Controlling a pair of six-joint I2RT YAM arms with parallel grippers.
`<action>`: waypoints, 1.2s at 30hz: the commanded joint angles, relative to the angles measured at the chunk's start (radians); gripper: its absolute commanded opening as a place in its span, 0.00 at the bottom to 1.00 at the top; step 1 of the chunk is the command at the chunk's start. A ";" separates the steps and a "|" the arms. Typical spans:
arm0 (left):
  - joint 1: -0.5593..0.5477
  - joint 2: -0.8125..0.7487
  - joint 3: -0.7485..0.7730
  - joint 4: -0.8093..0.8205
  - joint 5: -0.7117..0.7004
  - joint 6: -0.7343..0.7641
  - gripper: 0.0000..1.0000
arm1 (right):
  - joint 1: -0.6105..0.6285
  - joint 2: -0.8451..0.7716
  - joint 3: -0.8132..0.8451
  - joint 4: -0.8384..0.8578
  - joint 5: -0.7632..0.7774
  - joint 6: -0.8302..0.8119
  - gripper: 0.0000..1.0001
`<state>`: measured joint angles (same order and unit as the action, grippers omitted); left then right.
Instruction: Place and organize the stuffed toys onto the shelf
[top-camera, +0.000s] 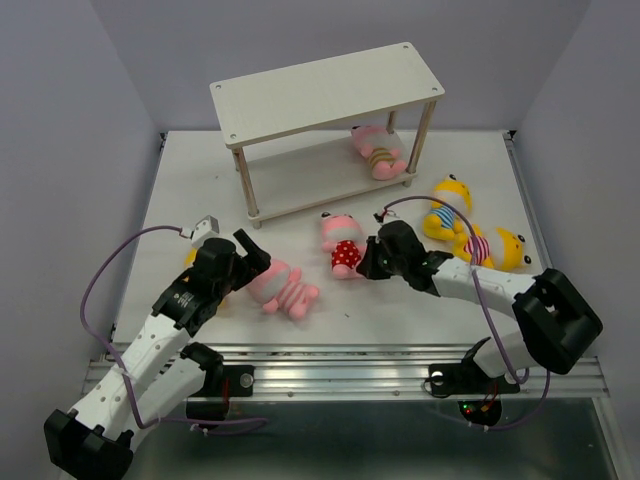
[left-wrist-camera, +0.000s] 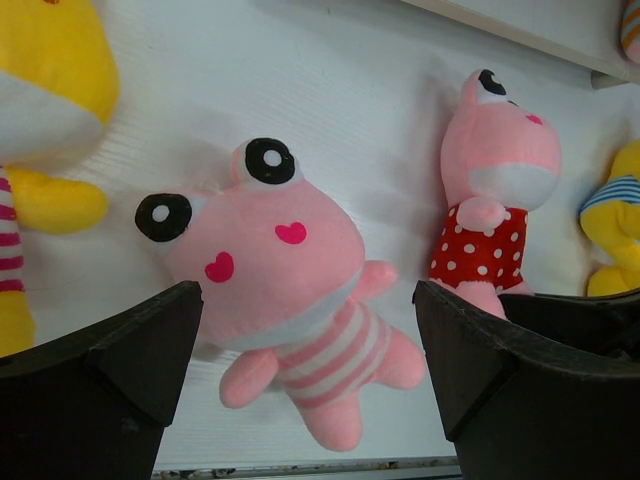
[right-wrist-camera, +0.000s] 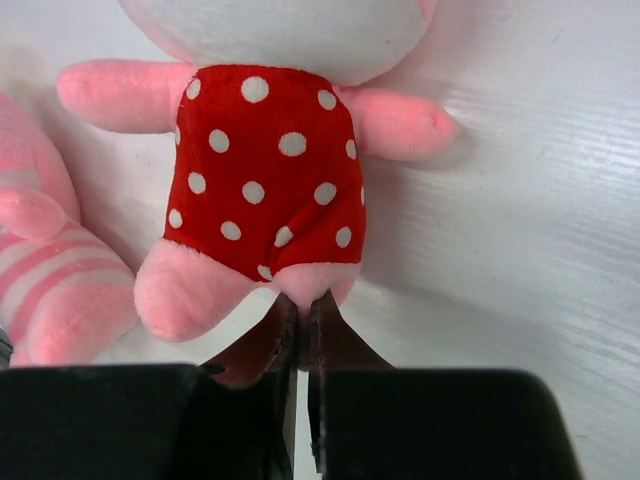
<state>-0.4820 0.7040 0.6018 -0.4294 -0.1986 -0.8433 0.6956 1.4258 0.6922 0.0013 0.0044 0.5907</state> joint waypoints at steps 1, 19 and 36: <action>0.005 -0.015 -0.011 0.038 -0.013 0.010 0.99 | 0.013 -0.060 0.079 0.002 0.034 -0.140 0.01; 0.005 -0.012 0.003 0.070 -0.042 0.044 0.99 | 0.022 -0.128 0.314 -0.035 0.138 -0.410 0.01; 0.005 0.014 0.001 0.107 -0.035 0.062 0.99 | -0.036 0.168 0.555 0.019 0.140 -0.520 0.01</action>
<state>-0.4820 0.7147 0.6014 -0.3599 -0.2176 -0.8021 0.6960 1.5661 1.1645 -0.0570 0.1726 0.1074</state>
